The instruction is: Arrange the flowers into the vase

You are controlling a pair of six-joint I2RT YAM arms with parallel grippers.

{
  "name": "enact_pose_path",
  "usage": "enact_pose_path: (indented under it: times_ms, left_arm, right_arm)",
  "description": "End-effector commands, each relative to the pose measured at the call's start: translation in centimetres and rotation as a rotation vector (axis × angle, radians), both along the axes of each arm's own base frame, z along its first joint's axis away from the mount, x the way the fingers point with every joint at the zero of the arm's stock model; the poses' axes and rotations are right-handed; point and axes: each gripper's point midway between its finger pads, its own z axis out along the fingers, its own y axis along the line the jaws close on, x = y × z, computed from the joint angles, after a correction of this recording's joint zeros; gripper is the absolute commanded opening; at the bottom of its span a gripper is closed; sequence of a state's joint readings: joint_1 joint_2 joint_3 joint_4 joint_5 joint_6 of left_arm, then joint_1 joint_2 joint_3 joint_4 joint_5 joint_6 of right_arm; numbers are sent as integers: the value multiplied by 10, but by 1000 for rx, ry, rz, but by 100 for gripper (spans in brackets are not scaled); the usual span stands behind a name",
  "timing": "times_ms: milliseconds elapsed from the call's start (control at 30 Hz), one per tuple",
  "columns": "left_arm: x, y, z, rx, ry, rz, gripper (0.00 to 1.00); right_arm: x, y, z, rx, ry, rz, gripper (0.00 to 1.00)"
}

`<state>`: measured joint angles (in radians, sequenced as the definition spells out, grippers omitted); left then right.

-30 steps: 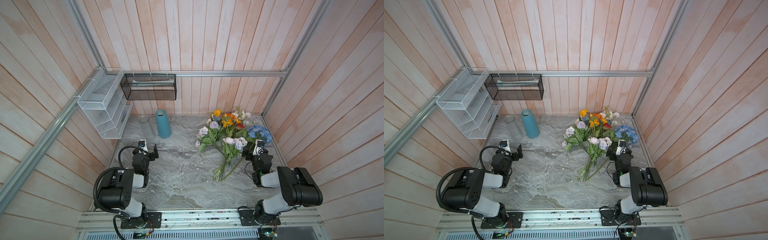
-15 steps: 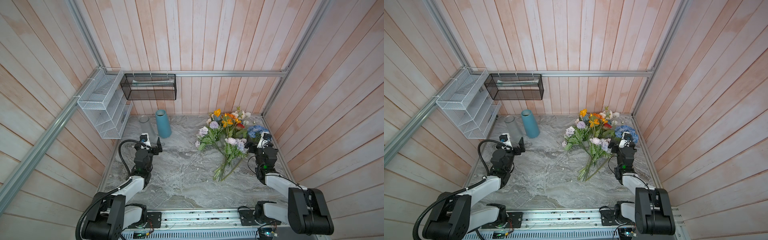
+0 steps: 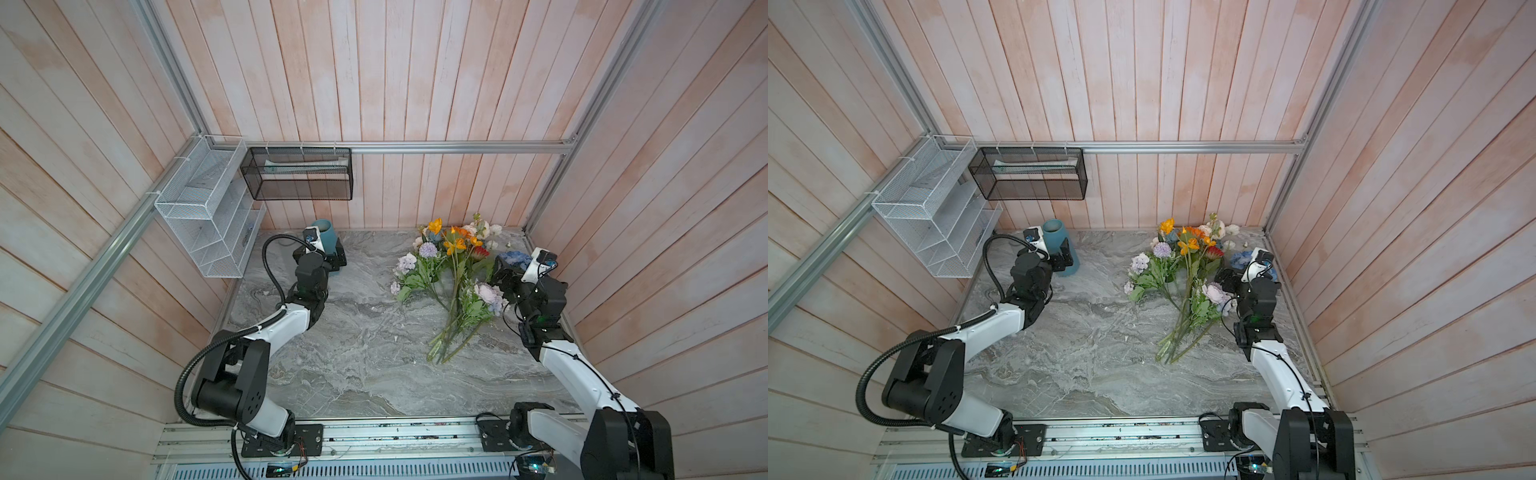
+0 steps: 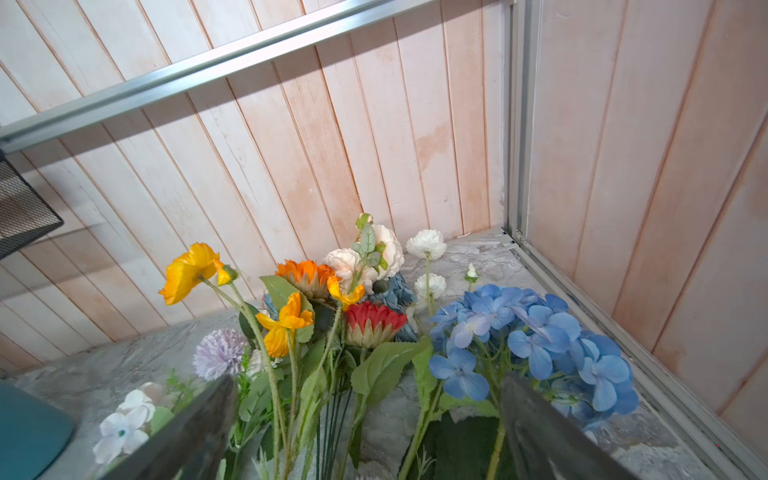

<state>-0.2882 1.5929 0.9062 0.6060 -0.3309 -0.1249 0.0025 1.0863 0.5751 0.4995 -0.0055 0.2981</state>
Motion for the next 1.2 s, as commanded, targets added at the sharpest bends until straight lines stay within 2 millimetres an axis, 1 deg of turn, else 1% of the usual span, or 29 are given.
enact_pose_path:
  times_ms: [0,133,300,433,533,800,833,1000,1167]
  left_arm:
    - [18,11,-10,21,25,115,100]
    - [38,17,-19,77,48,201,100]
    - [51,22,-31,93,68,258,100]
    - [67,23,-44,138,102,297,100]
    - [76,28,-49,154,112,340,100]
    - [95,50,-65,154,152,397,100]
    - [98,51,-65,123,142,396,100]
    - [113,54,-64,108,138,383,100]
    - [114,57,-73,95,153,393,100]
  right_arm:
    - [-1,11,8,36,14,52,98]
    - [-2,15,12,45,-12,75,98]
    - [0,18,10,42,-20,89,98]
    - [4,22,9,33,-24,106,98]
    - [6,24,9,17,-22,113,98]
    - [2,23,7,-11,-27,99,98]
    - [2,23,6,-13,-25,98,98]
    - [3,25,7,-22,-24,102,98]
    - [2,26,5,-30,-22,100,98]
